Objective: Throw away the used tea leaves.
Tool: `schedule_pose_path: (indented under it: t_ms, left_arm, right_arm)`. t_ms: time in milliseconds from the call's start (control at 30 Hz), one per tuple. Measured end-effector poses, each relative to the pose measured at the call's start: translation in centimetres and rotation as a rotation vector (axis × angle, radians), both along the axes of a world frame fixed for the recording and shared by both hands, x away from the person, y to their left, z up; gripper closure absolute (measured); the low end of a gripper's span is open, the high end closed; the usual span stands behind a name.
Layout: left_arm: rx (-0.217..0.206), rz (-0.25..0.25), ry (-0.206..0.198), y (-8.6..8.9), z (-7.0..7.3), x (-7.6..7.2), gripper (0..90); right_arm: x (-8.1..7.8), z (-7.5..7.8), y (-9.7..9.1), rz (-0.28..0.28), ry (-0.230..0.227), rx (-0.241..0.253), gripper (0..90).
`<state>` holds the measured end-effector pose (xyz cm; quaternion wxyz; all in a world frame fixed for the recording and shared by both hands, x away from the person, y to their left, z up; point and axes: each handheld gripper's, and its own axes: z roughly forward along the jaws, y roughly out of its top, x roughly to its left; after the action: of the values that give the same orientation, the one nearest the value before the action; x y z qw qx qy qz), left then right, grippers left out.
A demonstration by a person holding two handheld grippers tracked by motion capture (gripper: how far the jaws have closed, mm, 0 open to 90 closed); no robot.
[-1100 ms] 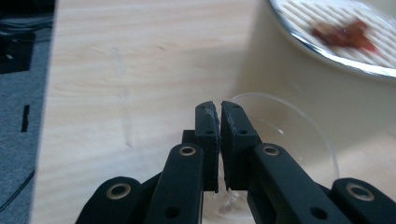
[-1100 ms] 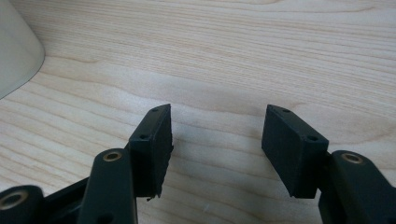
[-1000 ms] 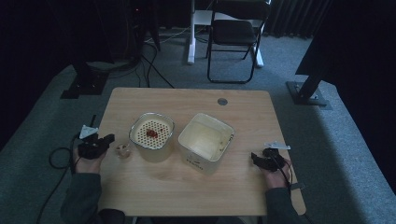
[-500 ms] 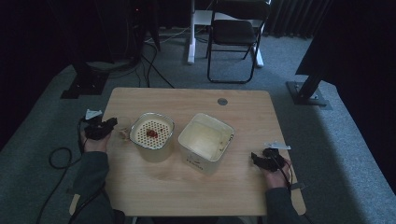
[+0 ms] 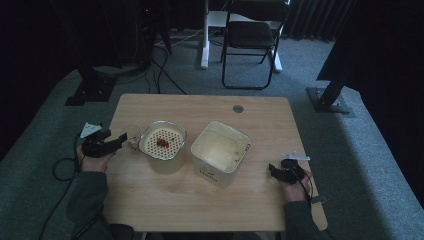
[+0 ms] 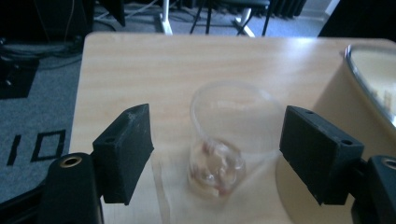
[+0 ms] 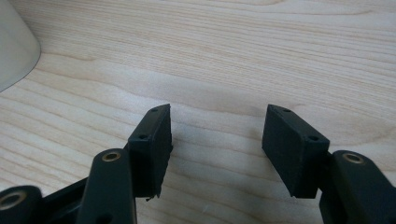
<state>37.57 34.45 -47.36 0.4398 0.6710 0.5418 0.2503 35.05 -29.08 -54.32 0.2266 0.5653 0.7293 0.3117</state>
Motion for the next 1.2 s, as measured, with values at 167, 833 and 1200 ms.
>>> schedule_pose_path:
  t_ms: [167, 833, 1200]
  left_arm:
    - [0.036, -0.029, 0.035, -0.5, -1.4, -0.5, 19.2]
    - [0.108, -0.068, -0.001, -2.4, -4.0, 3.2, 18.3]
    - [0.106, -0.048, -0.021, -2.1, -2.8, 3.8, 23.9]
  right_arm:
    - [0.0, 0.0, 0.1, 0.001, -0.002, -0.007, 41.4]
    - [-0.1, -0.1, 0.1, 0.006, -0.007, -0.007, 41.1]
    - [-0.1, -0.1, 0.0, 0.008, -0.009, -0.006, 41.0]
